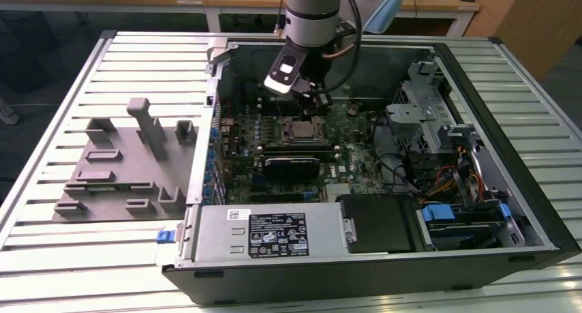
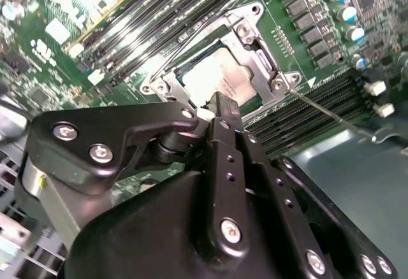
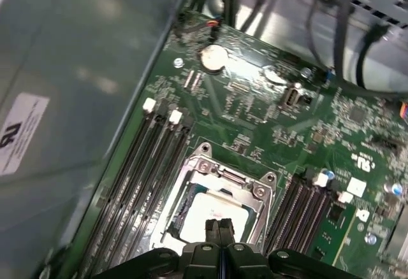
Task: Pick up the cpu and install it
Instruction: 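Close the cpu cover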
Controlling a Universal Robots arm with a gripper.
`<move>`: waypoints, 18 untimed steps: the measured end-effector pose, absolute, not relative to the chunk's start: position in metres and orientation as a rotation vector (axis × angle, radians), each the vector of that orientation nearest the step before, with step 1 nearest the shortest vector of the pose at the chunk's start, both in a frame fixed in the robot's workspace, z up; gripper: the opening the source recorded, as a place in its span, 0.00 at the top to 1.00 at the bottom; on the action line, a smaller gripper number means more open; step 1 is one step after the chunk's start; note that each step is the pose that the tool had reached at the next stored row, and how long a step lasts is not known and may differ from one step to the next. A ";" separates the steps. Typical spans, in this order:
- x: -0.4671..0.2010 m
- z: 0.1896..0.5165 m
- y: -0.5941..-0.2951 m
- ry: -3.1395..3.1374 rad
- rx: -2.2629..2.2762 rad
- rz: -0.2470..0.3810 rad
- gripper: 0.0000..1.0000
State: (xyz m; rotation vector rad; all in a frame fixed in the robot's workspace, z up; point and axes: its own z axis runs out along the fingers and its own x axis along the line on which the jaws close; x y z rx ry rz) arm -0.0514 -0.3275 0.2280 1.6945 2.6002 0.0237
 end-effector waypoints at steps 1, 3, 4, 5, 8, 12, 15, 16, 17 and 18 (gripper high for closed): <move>-0.051 0.228 -0.328 2.615 1.671 0.024 0.89; -0.051 0.228 -0.328 2.645 1.624 0.025 0.89; -0.051 0.228 -0.328 2.661 1.598 0.025 0.89; -0.051 0.228 -0.328 2.675 1.574 0.025 0.89; -0.051 0.228 -0.328 2.717 1.502 0.027 0.89; -0.051 0.228 -0.328 2.771 1.401 0.028 0.89; -0.051 0.228 -0.328 2.808 1.326 0.029 0.89; -0.051 0.228 -0.328 2.820 1.300 0.030 0.89; -0.051 0.228 -0.328 2.831 1.276 0.030 0.89; -0.051 0.228 -0.328 2.843 1.248 0.030 0.89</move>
